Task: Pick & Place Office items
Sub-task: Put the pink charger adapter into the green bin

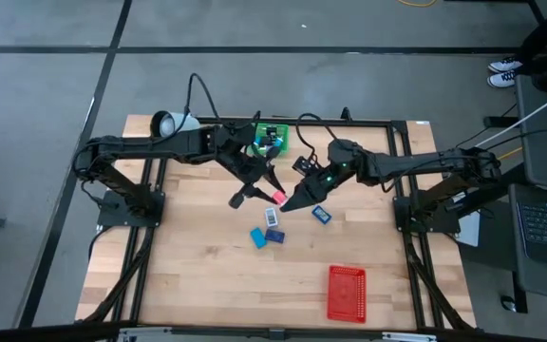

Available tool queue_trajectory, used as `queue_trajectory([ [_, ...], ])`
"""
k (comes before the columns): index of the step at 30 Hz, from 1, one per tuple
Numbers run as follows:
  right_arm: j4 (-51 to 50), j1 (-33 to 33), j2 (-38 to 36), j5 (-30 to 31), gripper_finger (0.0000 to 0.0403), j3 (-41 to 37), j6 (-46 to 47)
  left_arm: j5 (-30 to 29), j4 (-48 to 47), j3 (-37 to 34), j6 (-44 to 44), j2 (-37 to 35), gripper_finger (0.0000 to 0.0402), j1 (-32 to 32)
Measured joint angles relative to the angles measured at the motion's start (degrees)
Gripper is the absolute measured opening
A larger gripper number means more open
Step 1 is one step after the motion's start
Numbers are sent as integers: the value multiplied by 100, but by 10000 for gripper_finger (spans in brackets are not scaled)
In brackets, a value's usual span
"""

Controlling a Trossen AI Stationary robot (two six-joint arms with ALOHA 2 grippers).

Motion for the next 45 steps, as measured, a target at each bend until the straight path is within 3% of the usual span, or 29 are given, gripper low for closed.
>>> queue_trajectory([
  [4,-431,-3,-2,-1,337,2,-92,-77,-407,0,221,-15,131,59],
  [7,-1326,8,-5,-4,329,-4,-419,-521,-612,0,473,-93,131,217],
  [10,-2152,87,-17,143,323,-4,-714,-1422,-804,0,464,-177,131,522],
  [12,-2587,141,-17,460,322,-6,-811,-2533,-787,1,147,-186,131,735],
  [14,-2905,200,-17,988,322,-7,-825,-3365,-899,-17,-19,-167,131,1003],
  [17,-3345,287,-17,1996,322,-9,-694,-3943,-802,-176,-344,-105,131,1369],
  [22,-3673,421,-17,3587,322,-11,-346,-3970,-236,-656,-709,187,130,1790],
  [27,-3619,480,-20,4550,322,-11,-114,-3725,55,-917,-892,847,130,2092],
  [35,-3646,480,-22,4585,322,-11,-267,-3835,80,-942,-792,1853,130,2542],
  [45,-3651,482,-22,4462,322,-11,-540,-3770,131,-940,-788,1919,138,2889],
])
